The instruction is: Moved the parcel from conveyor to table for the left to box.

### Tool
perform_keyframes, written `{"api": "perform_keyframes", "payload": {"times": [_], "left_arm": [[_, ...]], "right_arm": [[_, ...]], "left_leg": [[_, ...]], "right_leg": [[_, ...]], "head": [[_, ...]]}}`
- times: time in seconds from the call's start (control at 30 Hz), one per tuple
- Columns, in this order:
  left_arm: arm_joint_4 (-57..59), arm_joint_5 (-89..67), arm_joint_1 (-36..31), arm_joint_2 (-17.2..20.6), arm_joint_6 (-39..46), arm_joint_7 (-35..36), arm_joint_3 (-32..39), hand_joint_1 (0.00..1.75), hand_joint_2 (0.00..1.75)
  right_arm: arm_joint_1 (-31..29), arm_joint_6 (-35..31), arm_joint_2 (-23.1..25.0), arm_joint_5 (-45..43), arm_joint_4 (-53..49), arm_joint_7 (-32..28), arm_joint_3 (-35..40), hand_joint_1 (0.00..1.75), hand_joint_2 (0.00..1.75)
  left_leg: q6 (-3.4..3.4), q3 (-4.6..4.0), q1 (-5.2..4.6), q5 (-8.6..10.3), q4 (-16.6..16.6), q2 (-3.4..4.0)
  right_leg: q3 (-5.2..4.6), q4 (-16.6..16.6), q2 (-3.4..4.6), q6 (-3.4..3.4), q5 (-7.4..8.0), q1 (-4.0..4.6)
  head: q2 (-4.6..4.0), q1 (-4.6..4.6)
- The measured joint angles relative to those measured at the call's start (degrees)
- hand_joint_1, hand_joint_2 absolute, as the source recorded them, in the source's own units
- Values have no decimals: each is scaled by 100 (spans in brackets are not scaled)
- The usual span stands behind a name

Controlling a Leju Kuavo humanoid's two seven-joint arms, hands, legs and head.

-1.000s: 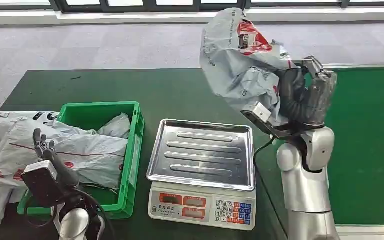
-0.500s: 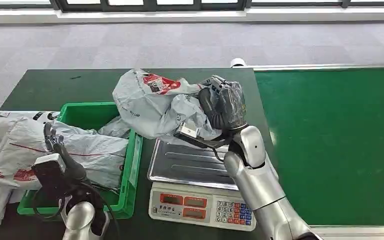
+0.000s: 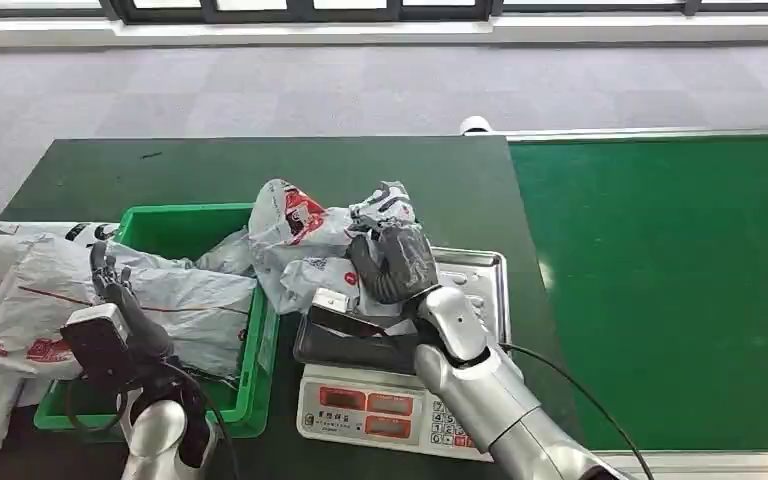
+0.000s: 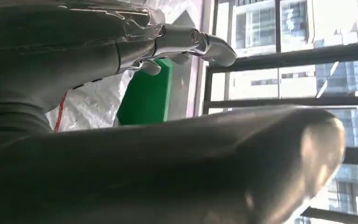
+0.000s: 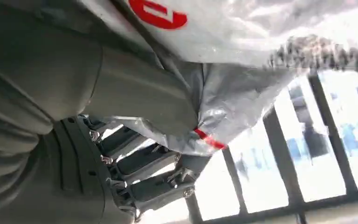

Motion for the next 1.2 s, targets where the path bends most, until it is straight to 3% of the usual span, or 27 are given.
{"api": "perform_keyframes", "payload": {"times": [0.13, 0.27, 0.3, 0.47, 0.67, 0.7, 0.97, 1.2], "left_arm": [[0, -146, 3, 33, -81, 74, -9, 0, 0], [-22, -374, 2, 54, -15, 109, -9, 0, 0], [-31, -387, 2, 61, -8, 111, -9, 0, 0], [-52, -194, 0, 96, -186, 164, -9, 0, 0], [-55, 376, -1, 171, -610, 96, -9, 0, 0], [-57, 479, -1, 188, -693, 109, -9, 0, 0], [-339, -232, 50, 203, -37, 83, -11, 0, 0], [-481, -289, 58, 203, 13, 96, -13, 0, 0]], "right_arm": [[453, 424, -183, 406, -216, 648, 98, 0, 175], [734, 520, -411, 377, -433, 686, 98, 0, 175], [789, 527, -457, 356, -477, 662, 98, 0, 0], [952, 599, -621, 99, -687, 500, 96, 0, 0], [1435, 848, -949, -1538, -1655, -272, -73, 0, 0], [1526, 896, -1003, -1761, -1881, -388, -123, 0, 175], [2601, 951, -1412, -2606, -4010, -1124, -546, 0, 175], [2836, 981, -1521, -2628, -4608, -1131, -638, 0, 175]], "left_leg": [[0, -8, -1, 0, 0, -10], [2, -6, -4, -1, 1, -3], [2, -7, -4, -1, 2, -4], [2, -4, -4, -2, 1, -3], [2, -7, -3, -1, 1, -5], [2, -7, -3, -2, 1, -3], [2, -12, -4, -10, 1, -1], [3, -7, -4, -6, 1, 4]], "right_leg": [[0, -2, -12, 0, 0, -2], [0, -6, -6, 1, 0, -4], [0, -6, -6, 1, 0, -5], [0, -6, -4, 1, 0, -5], [-1, -5, -5, 1, 0, -4], [-2, -5, -5, 1, 0, -3], [-7, -8, -3, 1, -2, -5], [-4, -9, -3, 1, 2, -4]], "head": [[0, 0], [0, 2], [0, 2], [0, 0], [0, 2], [0, 2], [0, 0], [0, 0]]}}
